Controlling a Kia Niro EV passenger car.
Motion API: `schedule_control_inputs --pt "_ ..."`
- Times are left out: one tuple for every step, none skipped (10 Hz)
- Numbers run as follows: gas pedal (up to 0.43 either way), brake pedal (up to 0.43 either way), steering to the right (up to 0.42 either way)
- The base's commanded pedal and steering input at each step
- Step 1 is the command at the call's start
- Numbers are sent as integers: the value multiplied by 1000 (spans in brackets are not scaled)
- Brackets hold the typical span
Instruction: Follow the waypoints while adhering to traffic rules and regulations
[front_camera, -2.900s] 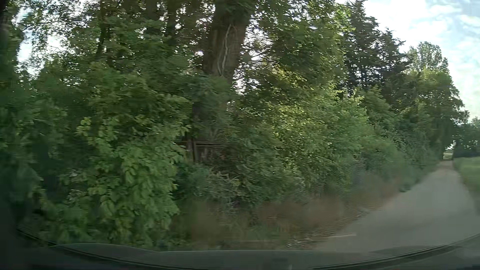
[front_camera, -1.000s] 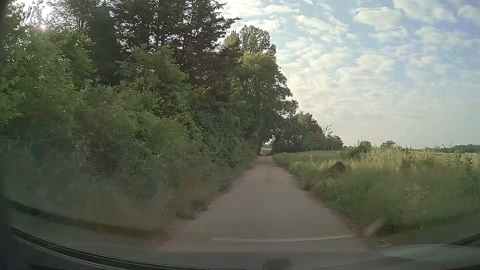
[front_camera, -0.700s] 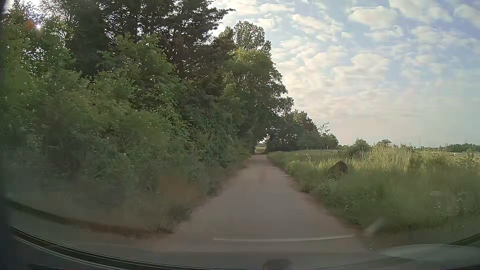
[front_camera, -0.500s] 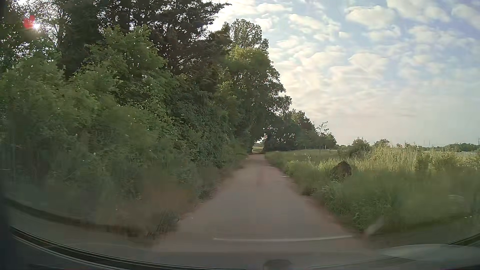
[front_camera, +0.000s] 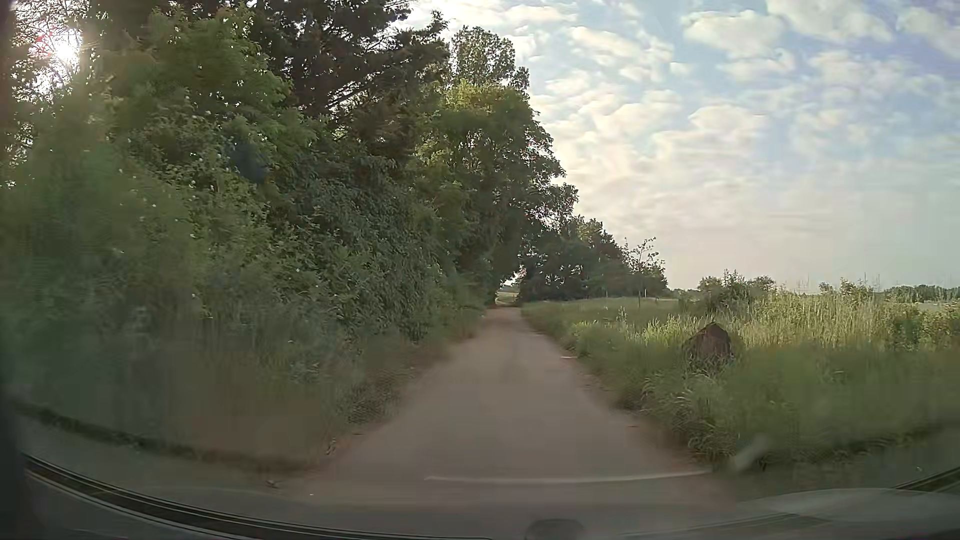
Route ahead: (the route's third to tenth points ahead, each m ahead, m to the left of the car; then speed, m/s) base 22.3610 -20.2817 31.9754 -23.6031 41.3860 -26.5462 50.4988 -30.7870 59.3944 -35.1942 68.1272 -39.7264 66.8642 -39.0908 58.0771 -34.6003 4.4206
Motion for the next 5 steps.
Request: schedule_control_inputs --pt "0 30 21" --pt "0 30 19" --pt "0 30 18" --pt "0 30 17" --pt "0 30 17"
